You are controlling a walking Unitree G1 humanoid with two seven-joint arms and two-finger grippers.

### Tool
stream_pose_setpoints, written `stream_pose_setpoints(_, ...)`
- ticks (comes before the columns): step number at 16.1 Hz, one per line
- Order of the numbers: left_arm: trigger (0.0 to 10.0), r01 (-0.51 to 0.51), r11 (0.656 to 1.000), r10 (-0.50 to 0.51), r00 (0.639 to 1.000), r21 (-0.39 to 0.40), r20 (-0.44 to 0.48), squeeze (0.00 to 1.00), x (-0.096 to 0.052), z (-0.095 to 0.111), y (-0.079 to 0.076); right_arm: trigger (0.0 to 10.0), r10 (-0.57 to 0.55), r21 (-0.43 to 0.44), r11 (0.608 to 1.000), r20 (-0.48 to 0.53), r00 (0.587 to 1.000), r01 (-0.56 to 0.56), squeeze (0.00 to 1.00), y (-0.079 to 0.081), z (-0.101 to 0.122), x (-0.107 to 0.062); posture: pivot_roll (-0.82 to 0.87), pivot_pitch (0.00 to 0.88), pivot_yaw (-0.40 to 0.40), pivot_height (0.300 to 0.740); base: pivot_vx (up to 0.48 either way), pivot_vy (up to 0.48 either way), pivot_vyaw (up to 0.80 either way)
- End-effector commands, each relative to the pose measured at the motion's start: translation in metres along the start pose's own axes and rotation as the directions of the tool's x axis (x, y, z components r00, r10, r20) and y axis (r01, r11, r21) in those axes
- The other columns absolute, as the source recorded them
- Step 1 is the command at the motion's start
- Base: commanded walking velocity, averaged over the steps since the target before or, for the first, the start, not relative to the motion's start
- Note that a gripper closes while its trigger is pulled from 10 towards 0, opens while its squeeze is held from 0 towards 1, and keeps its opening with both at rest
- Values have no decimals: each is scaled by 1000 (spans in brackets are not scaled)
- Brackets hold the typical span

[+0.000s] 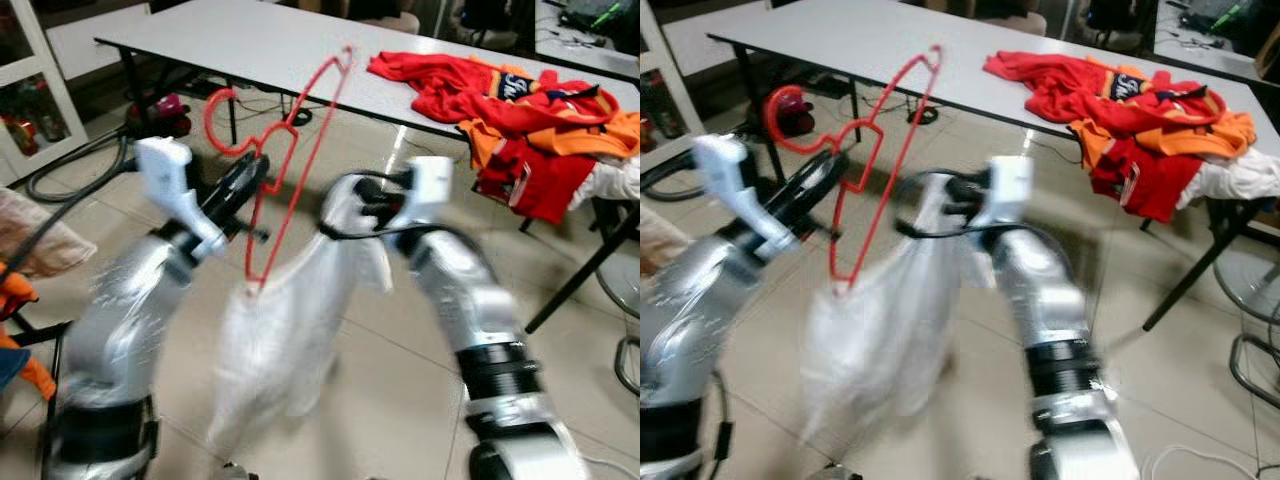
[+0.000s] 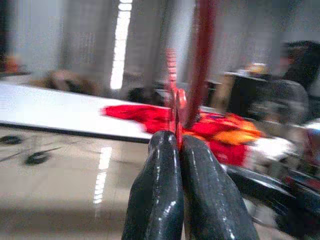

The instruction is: Hang hanger

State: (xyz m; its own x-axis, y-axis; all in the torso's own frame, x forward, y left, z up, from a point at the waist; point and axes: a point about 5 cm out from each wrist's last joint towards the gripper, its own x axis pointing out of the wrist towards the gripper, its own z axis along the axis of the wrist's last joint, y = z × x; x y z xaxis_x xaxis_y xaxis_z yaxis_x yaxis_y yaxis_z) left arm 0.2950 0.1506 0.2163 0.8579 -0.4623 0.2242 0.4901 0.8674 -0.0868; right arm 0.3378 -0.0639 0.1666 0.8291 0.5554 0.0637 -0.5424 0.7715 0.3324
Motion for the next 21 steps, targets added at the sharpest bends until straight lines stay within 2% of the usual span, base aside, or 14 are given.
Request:
stream_pose_setpoints(1,10000,-12,1000,12,1000,24,10,0,5,2,-2,0,17,-18,1000,27,1000,-16,0,3,10,1,-62,0,-84,740,0,0,0)
stream_pose_setpoints(2,10000,-157,986,156,987,61,24,0,16,5,14,0,104,1,995,-62,993,-104,0,27,-16,3,-61,0,-85,740,0,0,0)
stream_pose_setpoints(4,10000,-300,947,303,953,118,-6,0,15,2,33,0,106,-5,994,-177,978,-108,0,28,-43,-9,-58,0,-88,740,0,0,0)
stream_pose_setpoints(6,10000,-383,863,429,900,328,-78,0,4,-13,52,0,-104,-43,994,-219,970,97,0,-4,-62,-37,-51,0,-94,740,0,0,0)
stream_pose_setpoints(8,10000,-407,789,511,851,460,-123,0,-15,-28,63,0,-322,-75,946,-96,942,316,0,-39,-43,-62,-55,0,-79,740,0,0,0)
stream_pose_setpoints(9,10000,-417,782,531,835,463,-143,0,-24,-35,65,3412,-376,-103,922,-10,927,373,0,-47,-25,-71,-64,0,-66,740,0,0,0)
stream_pose_setpoints(10,10000,-421,787,533,832,451,-153,0,-28,-37,65,3412,-386,-121,914,27,922,386,0,-49,-18,-75,-66,0,-63,740,0,0,0)
stream_pose_setpoints(11,10000,-418,799,521,841,432,-149,0,-36,-39,61,10000,-396,-223,886,95,913,407,0,-51,2,-81,-76,0,-49,740,0,0,0)
stream_pose_setpoints(12,10000,-384,825,473,871,415,-132,0,-40,-39,51,10000,-392,-301,855,157,906,422,0,-50,18,-87,-77,0,-48,740,0,0,0)
stream_pose_setpoints(13,10000,-349,858,422,898,377,-128,0,-39,-41,38,10000,-430,-359,798,222,875,483,0,-52,32,-92,-85,0,-45,740,0,0,0)
stream_pose_setpoints(15,10000,-310,888,369,921,339,-122,0,-39,-43,22,10000,-458,-424,719,307,835,550,0,-50,49,-93,-101,0,-40,740,0,0,0)
stream_pose_setpoints(18,10000,-304,902,359,923,306,-140,0,-45,-49,11,10000,-417,-317,796,332,846,516,0,-40,58,-94,-106,0,-39,740,188,0,0)
stream_pose_setpoints(19,10000,-308,900,364,920,308,-145,0,-47,-51,9,10000,-411,-308,808,315,855,502,0,-37,53,-93,-108,0,-39,740,311,0,0)
stream_pose_setpoints(21,10000,-296,891,368,915,344,-167,0,-54,-57,8,10000,-407,-316,831,217,887,458,0,-31,25,-94,-101,0,-39,740,315,0,0)
